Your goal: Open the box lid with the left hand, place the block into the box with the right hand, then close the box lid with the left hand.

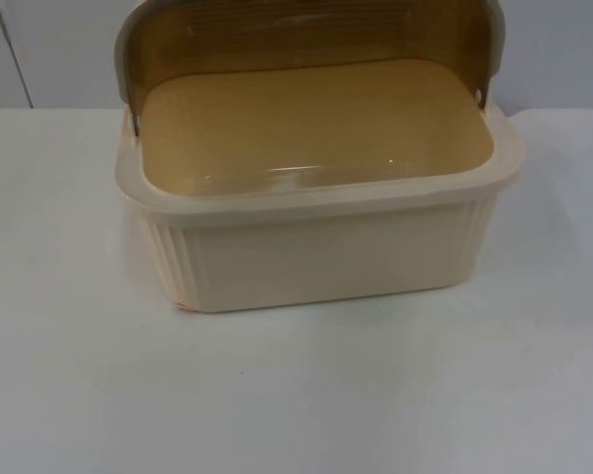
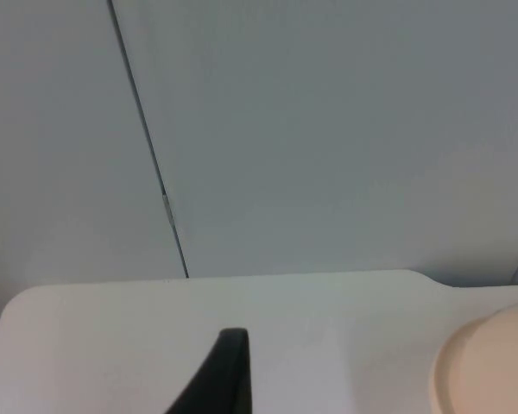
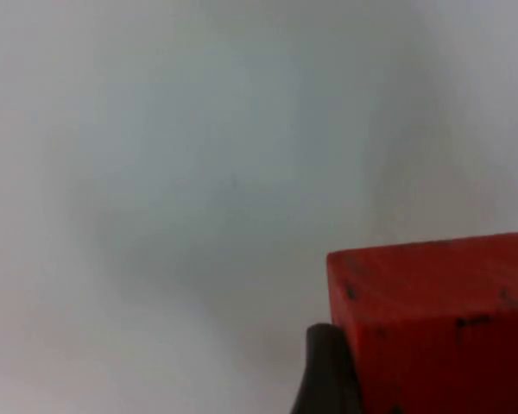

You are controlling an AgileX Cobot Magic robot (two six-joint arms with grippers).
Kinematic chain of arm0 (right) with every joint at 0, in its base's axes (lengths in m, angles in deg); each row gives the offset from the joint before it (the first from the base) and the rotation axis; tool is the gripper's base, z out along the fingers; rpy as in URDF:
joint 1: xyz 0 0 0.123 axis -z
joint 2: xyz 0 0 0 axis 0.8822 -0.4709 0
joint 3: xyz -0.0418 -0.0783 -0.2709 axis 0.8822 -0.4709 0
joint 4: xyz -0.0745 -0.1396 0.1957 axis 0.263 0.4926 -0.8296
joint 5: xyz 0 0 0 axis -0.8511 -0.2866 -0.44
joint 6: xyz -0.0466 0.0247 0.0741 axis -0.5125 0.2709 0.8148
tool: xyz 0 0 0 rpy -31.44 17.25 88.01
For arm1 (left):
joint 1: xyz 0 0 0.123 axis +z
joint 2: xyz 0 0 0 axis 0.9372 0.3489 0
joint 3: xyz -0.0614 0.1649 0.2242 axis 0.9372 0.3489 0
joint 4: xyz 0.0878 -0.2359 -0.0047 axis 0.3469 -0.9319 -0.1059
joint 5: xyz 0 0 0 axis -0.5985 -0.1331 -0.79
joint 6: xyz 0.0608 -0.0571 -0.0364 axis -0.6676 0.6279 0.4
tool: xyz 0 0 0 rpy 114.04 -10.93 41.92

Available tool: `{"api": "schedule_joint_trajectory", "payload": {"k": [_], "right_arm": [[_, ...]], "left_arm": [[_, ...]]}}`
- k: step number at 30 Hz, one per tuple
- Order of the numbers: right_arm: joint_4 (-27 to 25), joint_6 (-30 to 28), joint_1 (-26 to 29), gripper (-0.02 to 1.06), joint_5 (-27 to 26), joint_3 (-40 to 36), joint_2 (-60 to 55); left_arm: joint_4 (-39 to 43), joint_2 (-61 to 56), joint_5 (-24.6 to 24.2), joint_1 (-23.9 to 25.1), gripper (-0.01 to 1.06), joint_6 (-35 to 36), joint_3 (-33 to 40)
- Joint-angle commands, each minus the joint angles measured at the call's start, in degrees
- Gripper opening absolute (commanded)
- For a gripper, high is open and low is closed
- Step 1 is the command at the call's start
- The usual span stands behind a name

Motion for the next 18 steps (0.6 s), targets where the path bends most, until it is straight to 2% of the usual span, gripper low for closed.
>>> {"api": "schedule_joint_trajectory", "payload": {"k": [1,4,5,9,10,14,15,18], "right_arm": [[-0.9,-0.4,0.1,0.0,2.3,3.6,2.5],[-0.9,-1.8,0.1,0.0,7.0,11.7,4.0],[-0.9,-1.8,0.1,0.0,7.0,11.7,4.0],[-2.1,-1.9,0.1,0.0,14.6,24.0,4.1],[-2.1,-1.9,0.1,0.0,14.6,24.0,4.1],[-10.0,-6.9,-0.5,0.0,20.0,34.9,4.1],[-10.0,-6.9,-0.5,0.0,20.0,34.9,4.1],[-11.5,-10.2,-3.9,0.0,22.6,43.7,4.1]], "left_arm": [[-0.1,-0.2,0.4,-0.3,1.04,0.2,0.2],[-0.1,-0.2,0.4,-0.3,1.04,0.2,0.2],[-0.1,-0.2,0.4,-0.3,1.04,0.2,0.2],[-0.2,-0.2,0.3,-0.3,1.04,0.2,0.2],[-0.2,-0.2,0.3,-0.3,1.04,0.2,0.2],[-0.5,-0.2,0.3,-0.3,1.04,0.2,0.2],[-0.5,-0.2,0.3,-0.3,1.04,0.2,0.2],[-0.6,-0.2,0.3,-0.3,1.04,0.2,0.2]]}}
